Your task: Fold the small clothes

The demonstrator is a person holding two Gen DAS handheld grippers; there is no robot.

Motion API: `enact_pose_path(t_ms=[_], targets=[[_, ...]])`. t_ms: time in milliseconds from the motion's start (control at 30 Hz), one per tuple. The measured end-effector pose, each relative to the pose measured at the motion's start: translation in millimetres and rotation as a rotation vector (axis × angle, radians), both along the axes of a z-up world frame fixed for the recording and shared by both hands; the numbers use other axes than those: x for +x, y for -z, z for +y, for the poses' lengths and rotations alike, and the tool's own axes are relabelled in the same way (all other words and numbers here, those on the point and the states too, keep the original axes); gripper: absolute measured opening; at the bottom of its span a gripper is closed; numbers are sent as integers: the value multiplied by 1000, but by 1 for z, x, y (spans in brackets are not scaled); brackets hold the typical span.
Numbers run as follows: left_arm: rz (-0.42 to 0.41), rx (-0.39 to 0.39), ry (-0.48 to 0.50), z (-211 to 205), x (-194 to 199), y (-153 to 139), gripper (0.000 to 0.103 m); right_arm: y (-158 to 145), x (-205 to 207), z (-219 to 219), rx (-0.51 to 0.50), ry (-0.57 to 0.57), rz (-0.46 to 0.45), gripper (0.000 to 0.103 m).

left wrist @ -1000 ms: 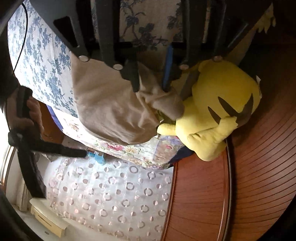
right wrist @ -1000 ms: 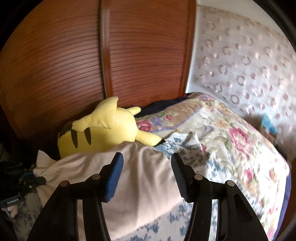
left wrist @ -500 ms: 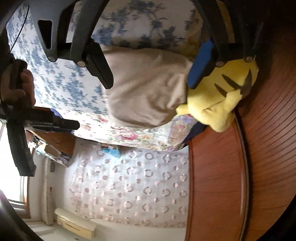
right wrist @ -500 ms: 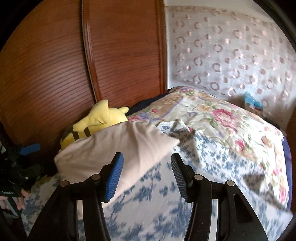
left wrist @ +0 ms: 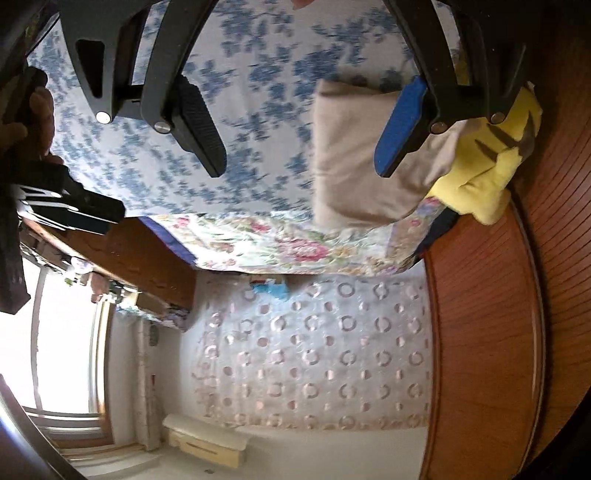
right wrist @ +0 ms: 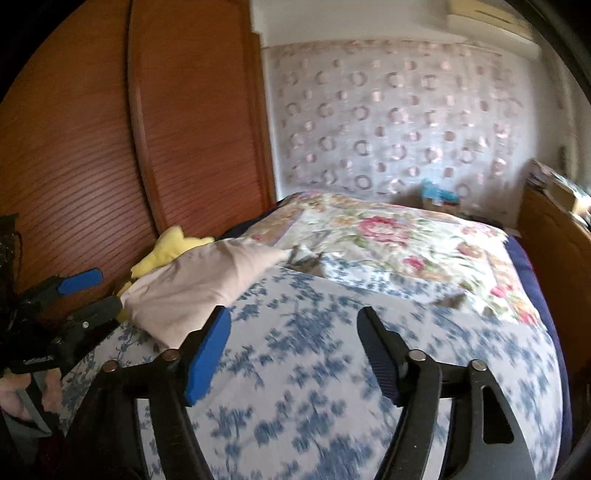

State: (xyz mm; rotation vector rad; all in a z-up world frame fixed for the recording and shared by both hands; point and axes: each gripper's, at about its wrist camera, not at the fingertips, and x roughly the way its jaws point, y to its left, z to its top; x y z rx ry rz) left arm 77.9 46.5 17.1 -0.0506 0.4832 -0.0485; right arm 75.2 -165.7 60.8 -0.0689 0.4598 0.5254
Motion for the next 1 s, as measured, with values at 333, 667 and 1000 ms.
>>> enact_pose_path(t_ms=[333,667,1000], targets=[[-69,13,67,-42,-18,-33,83,-24,-86,-39,50,171,-92,78],[-108,31,48,-56,-35,-58,83,-27,-136,-38,65,227,-155,78],[-87,29,31,-55,-32,-54,83,-12,-119,-42,73,231,-148,78]])
